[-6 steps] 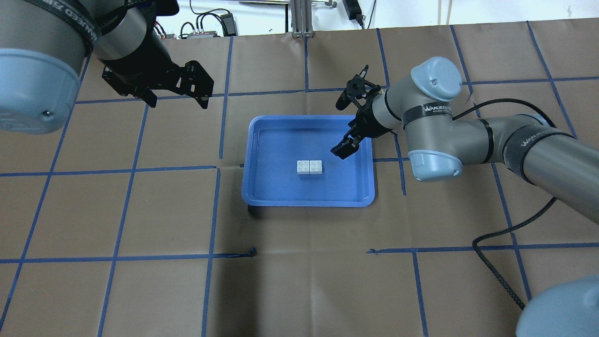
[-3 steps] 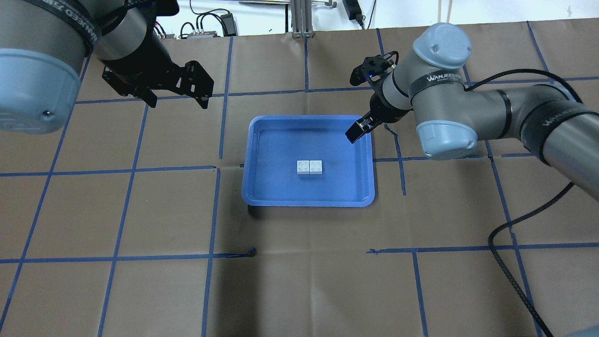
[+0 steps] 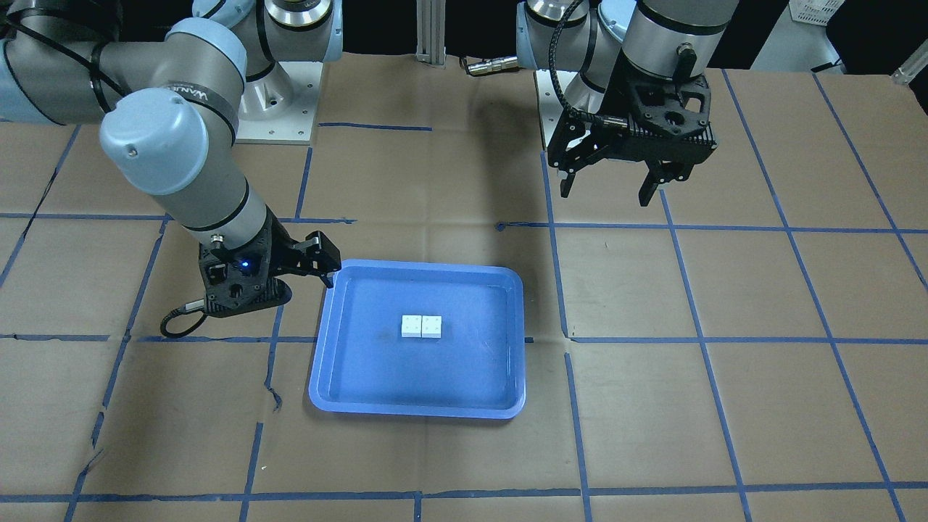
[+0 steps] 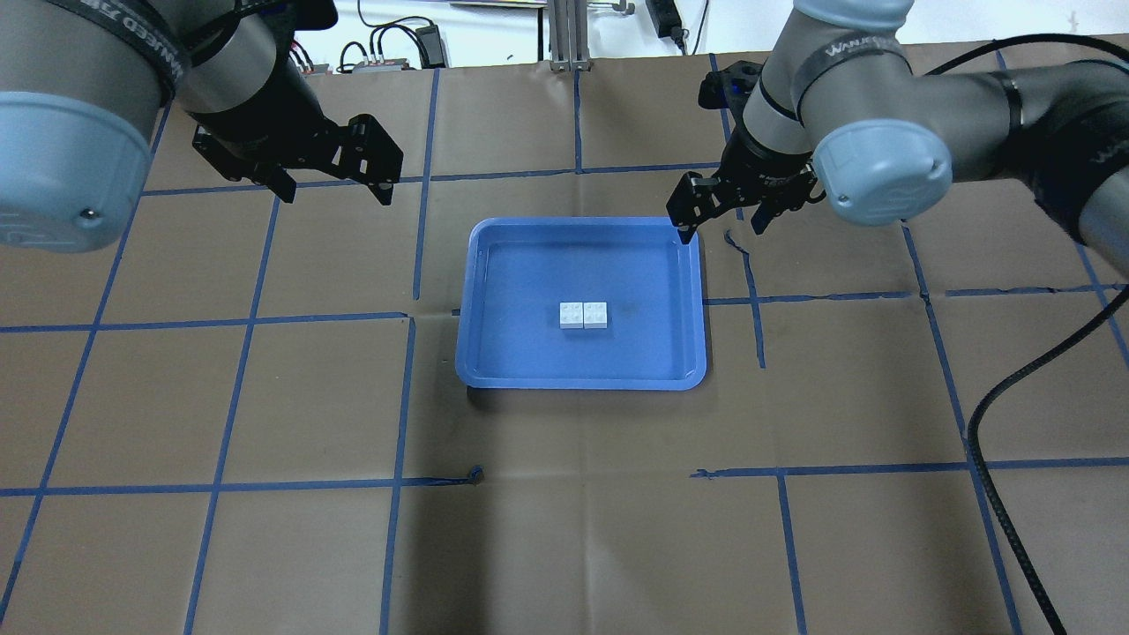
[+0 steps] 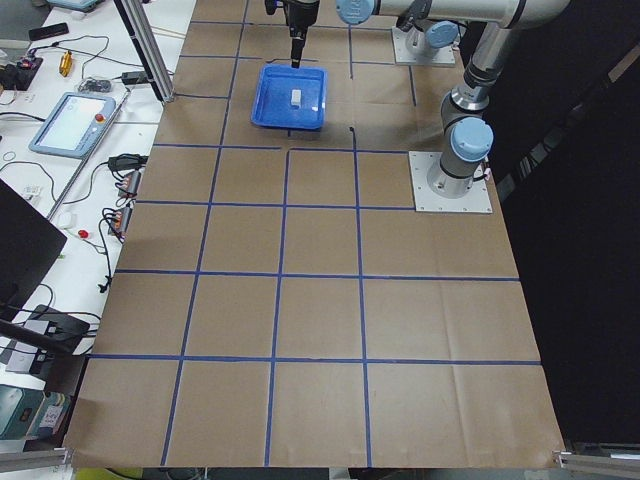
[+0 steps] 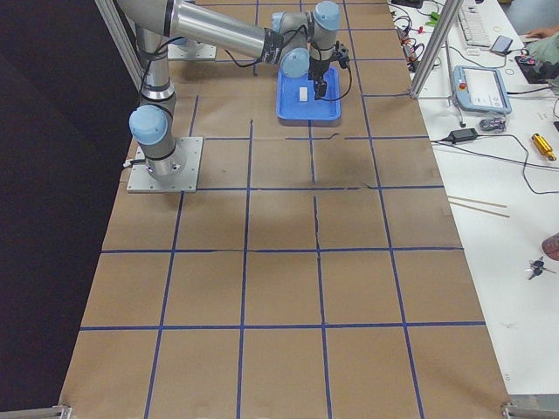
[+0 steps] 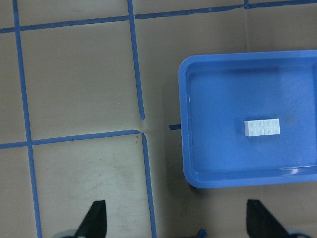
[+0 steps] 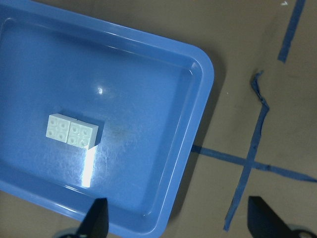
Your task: Assemble white blocks and place on blue tray
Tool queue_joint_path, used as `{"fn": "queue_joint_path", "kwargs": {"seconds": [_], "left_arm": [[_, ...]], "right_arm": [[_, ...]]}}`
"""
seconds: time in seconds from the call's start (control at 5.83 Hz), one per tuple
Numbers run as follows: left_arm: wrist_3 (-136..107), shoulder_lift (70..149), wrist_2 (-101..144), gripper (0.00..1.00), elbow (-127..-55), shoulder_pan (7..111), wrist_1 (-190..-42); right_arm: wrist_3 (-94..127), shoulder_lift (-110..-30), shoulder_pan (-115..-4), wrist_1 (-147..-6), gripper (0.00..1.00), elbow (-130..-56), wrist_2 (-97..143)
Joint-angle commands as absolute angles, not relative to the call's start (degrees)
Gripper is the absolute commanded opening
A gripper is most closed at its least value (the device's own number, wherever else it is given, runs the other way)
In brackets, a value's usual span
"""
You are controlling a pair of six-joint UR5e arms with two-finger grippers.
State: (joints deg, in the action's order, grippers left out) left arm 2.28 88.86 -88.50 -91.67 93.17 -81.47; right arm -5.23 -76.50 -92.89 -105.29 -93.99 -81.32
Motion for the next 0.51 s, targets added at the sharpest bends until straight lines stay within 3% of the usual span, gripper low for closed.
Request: {"fn": "queue_joint_path", "kwargs": {"seconds": [0.0, 0.34], "left_arm": [[2.3, 88.9, -88.5, 0.99, -91.7, 93.2, -81.5], [2.3, 88.9, -88.5, 0.99, -91.7, 93.2, -81.5]], "right_arm": [[-0.8, -76.6, -92.6, -94.4, 1.0, -86.7, -86.9], [3.8, -76.6, -92.2, -86.4, 1.0, -80.8, -87.4]]}}
